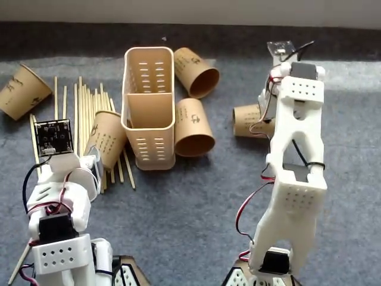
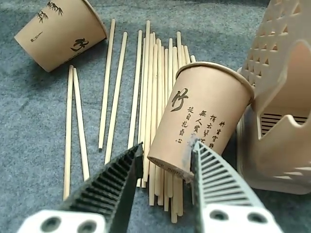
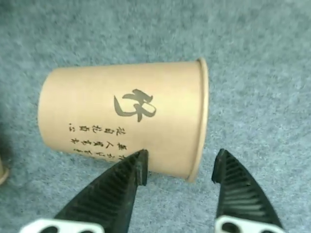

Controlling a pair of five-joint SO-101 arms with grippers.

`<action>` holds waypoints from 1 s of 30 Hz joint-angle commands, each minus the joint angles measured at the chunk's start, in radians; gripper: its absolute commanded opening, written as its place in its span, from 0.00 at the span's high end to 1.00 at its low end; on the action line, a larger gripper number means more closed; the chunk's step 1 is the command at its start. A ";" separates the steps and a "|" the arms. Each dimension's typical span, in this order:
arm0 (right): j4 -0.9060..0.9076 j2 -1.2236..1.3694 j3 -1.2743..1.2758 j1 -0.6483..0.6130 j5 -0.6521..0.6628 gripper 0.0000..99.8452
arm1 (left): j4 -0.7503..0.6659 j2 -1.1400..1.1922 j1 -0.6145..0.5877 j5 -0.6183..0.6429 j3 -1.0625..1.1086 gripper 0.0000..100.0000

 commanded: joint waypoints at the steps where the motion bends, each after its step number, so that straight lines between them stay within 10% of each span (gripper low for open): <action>1: -0.012 0.018 -0.007 0.013 -0.011 0.89 | 0.000 -0.008 0.016 0.005 -0.004 0.83; 3: -0.010 0.018 -0.007 0.013 -0.006 1.00 | 0.000 -0.008 0.016 0.005 -0.004 0.83; 30: 0.232 -0.409 -0.403 -0.077 0.068 1.00 | -0.006 -0.015 0.018 0.005 0.012 0.83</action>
